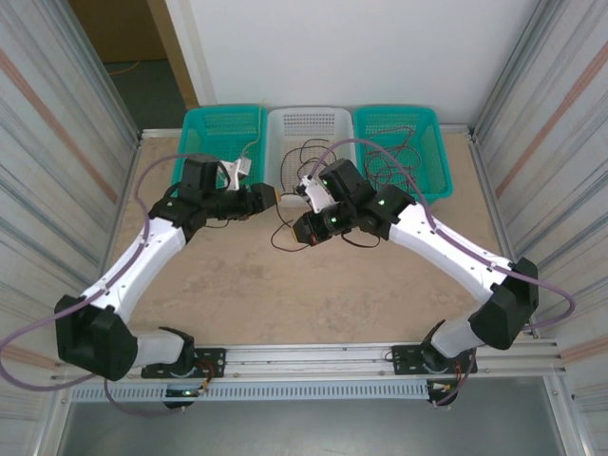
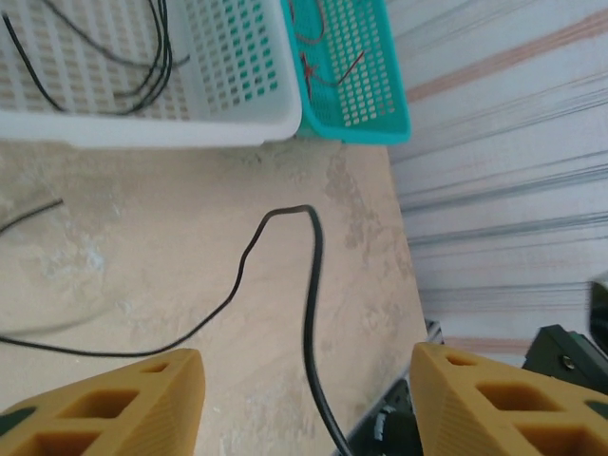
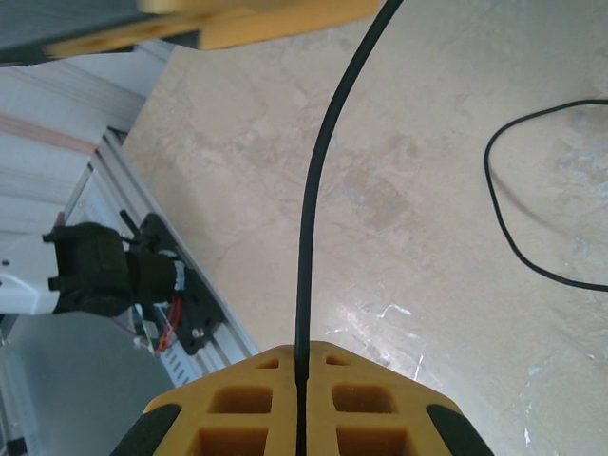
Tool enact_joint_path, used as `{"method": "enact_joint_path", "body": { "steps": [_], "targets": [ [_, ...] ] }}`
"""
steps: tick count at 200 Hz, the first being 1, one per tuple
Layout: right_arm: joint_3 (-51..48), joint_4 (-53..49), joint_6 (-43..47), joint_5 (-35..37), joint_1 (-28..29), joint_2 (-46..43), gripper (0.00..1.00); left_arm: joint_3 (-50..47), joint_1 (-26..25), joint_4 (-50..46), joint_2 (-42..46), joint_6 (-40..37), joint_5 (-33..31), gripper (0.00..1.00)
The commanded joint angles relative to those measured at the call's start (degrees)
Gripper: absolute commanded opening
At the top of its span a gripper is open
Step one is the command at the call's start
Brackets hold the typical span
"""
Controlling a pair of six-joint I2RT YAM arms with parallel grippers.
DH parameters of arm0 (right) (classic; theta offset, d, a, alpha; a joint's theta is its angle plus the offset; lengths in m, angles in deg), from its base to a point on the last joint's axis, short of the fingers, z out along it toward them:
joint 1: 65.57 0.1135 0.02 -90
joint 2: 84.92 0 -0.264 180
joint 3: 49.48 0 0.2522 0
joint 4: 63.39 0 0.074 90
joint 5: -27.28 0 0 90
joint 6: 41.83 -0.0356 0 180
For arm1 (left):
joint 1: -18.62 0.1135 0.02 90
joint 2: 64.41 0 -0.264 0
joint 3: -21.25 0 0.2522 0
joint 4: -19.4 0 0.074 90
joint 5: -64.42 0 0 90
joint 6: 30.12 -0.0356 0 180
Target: Untangle the cables
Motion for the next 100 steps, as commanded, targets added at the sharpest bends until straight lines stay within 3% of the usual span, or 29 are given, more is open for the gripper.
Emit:
{"method": "enact_joint_path", "body": {
  "steps": [1,57,100],
  "targets": [
    [2.21,-1.51,3.12,-3.76,0.64,-2.21,0.00,-0.46,-0.23,-0.03,-0.82,-0.12,5.13,0.53],
    [4.36,-5.40,6.50,-6.27,3.74,-0.70,0.00,-0.86,-0.23,2.56,-3.73,0.69,10.12,0.46],
    [4.26,-5.54,6.44,-5.26,4.43,-0.40,0.00,-1.49,-0.06,2.90,-3.39,0.74,8.27,0.06]
  ]
}}
